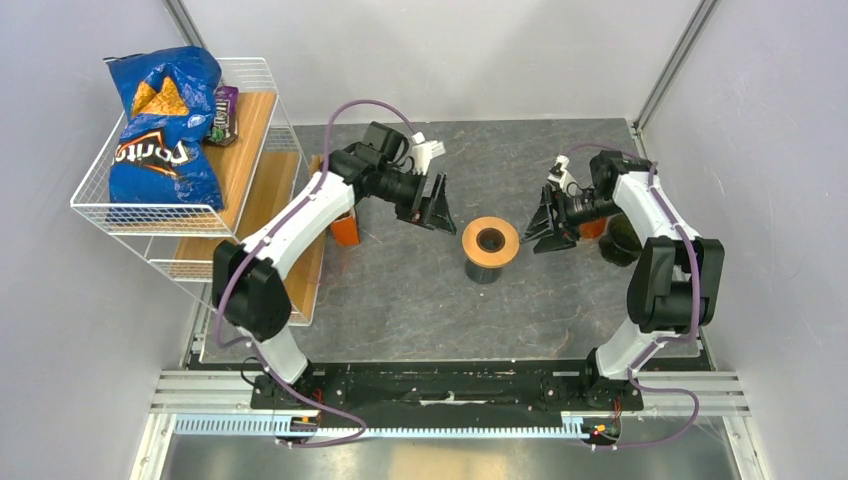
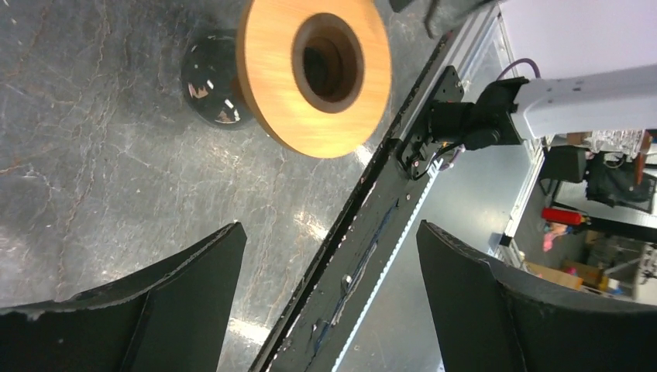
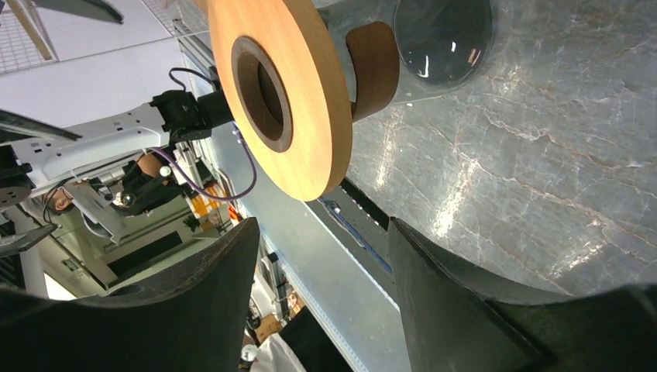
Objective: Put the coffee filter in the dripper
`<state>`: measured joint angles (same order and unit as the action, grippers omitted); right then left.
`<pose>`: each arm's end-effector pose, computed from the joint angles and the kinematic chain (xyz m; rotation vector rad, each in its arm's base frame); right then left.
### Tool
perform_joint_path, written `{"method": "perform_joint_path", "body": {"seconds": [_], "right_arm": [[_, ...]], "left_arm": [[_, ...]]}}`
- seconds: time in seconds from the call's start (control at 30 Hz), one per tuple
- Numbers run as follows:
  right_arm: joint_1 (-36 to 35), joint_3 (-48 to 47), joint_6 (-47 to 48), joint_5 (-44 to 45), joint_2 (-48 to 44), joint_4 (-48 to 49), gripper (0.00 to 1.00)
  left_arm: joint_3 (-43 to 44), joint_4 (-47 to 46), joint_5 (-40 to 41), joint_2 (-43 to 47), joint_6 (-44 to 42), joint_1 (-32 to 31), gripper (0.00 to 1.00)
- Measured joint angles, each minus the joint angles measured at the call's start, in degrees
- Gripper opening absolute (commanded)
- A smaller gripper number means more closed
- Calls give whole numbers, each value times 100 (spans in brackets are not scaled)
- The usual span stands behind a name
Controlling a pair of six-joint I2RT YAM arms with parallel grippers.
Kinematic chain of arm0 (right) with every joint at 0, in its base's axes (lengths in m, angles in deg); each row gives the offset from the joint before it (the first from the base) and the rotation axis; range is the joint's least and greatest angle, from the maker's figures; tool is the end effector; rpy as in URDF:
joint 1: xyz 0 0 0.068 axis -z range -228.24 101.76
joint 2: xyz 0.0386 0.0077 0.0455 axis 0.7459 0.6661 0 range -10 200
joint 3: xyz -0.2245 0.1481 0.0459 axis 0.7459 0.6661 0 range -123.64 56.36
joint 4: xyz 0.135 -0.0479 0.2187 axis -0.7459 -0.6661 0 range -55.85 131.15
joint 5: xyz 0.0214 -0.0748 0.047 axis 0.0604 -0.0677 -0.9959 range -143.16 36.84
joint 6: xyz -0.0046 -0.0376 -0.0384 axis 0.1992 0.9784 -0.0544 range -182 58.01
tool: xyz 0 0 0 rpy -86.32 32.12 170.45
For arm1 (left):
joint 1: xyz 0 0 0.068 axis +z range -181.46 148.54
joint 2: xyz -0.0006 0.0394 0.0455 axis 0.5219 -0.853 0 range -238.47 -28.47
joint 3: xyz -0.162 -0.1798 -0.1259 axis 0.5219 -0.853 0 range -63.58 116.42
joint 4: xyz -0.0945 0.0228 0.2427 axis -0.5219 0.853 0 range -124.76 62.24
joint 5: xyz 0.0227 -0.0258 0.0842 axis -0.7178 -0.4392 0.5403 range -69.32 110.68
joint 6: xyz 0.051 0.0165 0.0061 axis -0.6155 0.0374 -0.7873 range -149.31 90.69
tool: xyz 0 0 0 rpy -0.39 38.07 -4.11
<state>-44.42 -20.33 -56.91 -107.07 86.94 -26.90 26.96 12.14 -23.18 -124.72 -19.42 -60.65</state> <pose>0.3065 0.0085 0.2522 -0.0507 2.7167 1.3745 0.3014 -0.1966 0.3320 0.7573 2.4150 -1.2353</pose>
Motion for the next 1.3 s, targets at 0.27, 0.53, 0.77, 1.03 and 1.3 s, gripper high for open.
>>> {"method": "perform_joint_path", "body": {"seconds": [0.27,0.53,0.77,1.03,1.3], "right_arm": [[-433,-66,-144,310,94,7,66],[-667,-365,-192,402,365,26,60],[-765,-426,-208,452,455,31,56],[-861,-535,-205,452,557,33,54],[-876,-570,-205,525,590,28,53]], "left_arm": [[-4,-306,57,-855,468,-308,72],[-48,-702,22,-1213,726,-568,65],[-39,-726,35,-1445,743,-629,64],[98,-807,4,-1451,754,-632,50],[122,-831,-26,-1451,852,-625,45]]}}
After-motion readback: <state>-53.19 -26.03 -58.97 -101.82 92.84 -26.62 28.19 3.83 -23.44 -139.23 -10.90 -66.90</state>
